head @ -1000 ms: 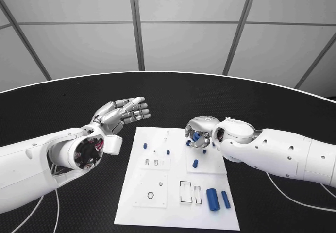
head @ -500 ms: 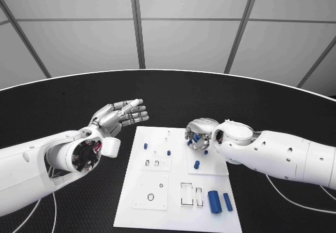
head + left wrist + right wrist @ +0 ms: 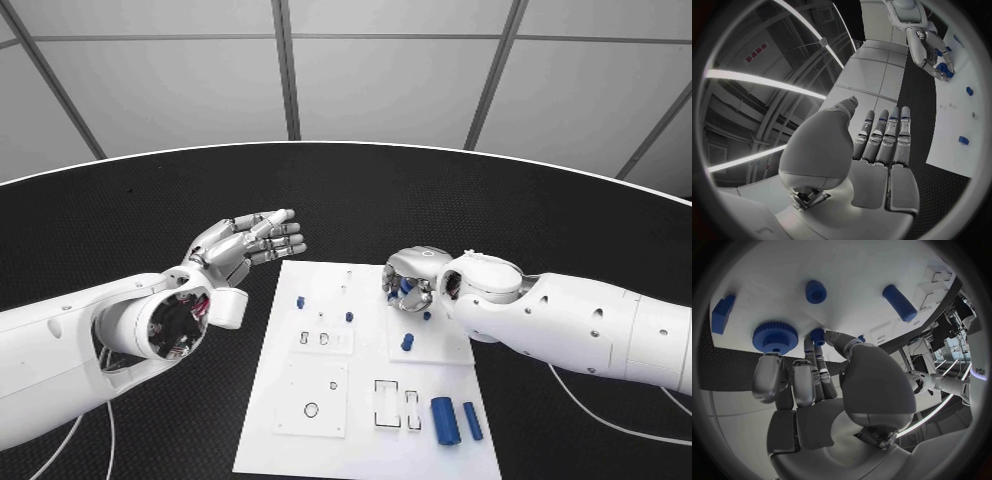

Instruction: Assemble the parts on the task board

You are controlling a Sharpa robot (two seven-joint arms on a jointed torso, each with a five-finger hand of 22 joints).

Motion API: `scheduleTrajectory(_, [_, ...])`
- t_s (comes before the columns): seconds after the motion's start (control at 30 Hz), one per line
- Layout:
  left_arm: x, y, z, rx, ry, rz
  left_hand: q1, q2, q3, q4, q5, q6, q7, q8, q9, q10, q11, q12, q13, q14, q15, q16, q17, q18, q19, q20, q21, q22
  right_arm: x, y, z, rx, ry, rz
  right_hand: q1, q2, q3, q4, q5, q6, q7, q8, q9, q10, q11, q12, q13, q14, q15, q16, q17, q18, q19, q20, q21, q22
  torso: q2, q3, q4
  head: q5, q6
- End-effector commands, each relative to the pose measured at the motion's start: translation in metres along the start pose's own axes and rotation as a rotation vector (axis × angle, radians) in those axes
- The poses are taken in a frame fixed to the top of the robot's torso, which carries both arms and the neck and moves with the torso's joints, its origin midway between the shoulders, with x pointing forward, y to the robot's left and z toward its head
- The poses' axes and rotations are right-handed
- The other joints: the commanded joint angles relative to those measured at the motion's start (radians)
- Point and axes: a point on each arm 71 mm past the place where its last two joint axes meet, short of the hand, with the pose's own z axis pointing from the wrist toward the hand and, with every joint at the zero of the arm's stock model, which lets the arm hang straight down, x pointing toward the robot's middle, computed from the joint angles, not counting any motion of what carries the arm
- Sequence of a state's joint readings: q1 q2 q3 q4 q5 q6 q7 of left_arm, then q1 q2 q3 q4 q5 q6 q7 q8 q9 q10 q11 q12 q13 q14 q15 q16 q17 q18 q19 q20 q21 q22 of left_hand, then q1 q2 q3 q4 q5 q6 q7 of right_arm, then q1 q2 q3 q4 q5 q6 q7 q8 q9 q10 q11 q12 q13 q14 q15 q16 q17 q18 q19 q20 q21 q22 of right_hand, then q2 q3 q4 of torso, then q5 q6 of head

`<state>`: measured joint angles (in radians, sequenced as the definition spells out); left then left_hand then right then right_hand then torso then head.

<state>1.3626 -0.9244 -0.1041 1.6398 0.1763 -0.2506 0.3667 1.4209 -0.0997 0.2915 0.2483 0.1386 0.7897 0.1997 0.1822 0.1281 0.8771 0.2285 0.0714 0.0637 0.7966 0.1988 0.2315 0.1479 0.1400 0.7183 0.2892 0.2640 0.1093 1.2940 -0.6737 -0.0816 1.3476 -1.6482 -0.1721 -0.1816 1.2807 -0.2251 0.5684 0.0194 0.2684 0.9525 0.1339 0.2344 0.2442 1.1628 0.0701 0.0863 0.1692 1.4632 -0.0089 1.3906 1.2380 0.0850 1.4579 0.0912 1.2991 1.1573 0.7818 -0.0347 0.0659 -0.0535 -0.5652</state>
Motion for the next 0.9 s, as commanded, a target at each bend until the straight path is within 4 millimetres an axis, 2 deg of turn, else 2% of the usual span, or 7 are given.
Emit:
scheduleTrajectory(0.03, [0.000, 0.000, 0.000, 0.000, -0.001, 0.000, -0.004, -0.008, 0.006, 0.001, -0.004, -0.007, 0.074, -0.005, -0.001, -0.005, 0.001, -0.005, 0.000, -0.007, -0.002, -0.006, -0.001, 0.013, 0.003, 0.001, 0.000, -0.001, 0.000, -0.001, 0.000, 0.004, -0.004, 0.001, 0.012, 0.015, 0.013, -0.004, 0.001, 0.020, -0.001, 0.014, 0.007, 0.017, 0.000, 0.011, 0.002, 0.053, -0.005, 0.005, 0.002, -0.004, -0.001, -0.007, 0.006, 0.006, 0.009, -0.0011, 0.0025, -0.003, 0.005])
scheduleTrajectory(0.1, [-0.001, 0.000, 0.000, -0.001, -0.002, 0.000, -0.004, -0.008, 0.006, 0.001, -0.004, -0.007, 0.074, -0.005, -0.001, -0.005, 0.001, -0.005, 0.000, -0.007, -0.002, -0.006, -0.001, 0.013, 0.003, 0.001, 0.000, -0.001, 0.000, -0.002, -0.001, 0.007, -0.006, 0.001, 0.024, 0.025, 0.025, -0.011, -0.019, 0.035, -0.002, 0.024, 0.015, 0.026, -0.002, 0.016, 0.006, 0.053, -0.007, 0.009, 0.005, -0.005, 0.000, -0.009, 0.009, 0.010, 0.012, -0.0011, 0.0025, -0.003, 0.007])
scheduleTrajectory(0.5, [-0.003, 0.000, 0.000, -0.002, -0.005, 0.002, -0.005, -0.008, 0.007, 0.001, -0.004, -0.008, 0.074, -0.005, -0.002, -0.006, 0.001, -0.005, 0.000, -0.008, -0.002, -0.007, -0.001, 0.013, 0.002, 0.001, 0.000, -0.001, -0.005, 0.000, -0.004, -0.006, -0.061, 0.013, 0.058, 0.043, 0.049, -0.044, -0.005, 0.058, -0.005, 0.043, 0.039, 0.059, -0.010, 0.034, 0.025, 0.053, -0.013, 0.016, 0.009, -0.006, 0.001, -0.015, 0.017, 0.022, 0.021, 0.0012, 0.0035, -0.005, 0.013])
scheduleTrajectory(0.9, [-0.004, 0.000, 0.000, -0.001, -0.008, 0.002, -0.005, -0.007, 0.007, 0.001, -0.004, -0.008, 0.074, -0.005, -0.002, -0.006, 0.001, -0.006, 0.000, -0.009, -0.002, -0.008, -0.001, 0.013, 0.002, 0.001, 0.000, -0.002, -0.013, 0.007, -0.010, -0.037, -0.164, 0.015, 0.080, 0.055, 0.053, -0.074, -0.003, 0.079, -0.009, 0.061, 0.064, 0.092, -0.019, 0.060, 0.056, 0.055, -0.021, 0.027, 0.019, -0.009, 0.005, -0.022, 0.028, 0.041, 0.029, -0.0028, 0.0087, -0.010, 0.023])
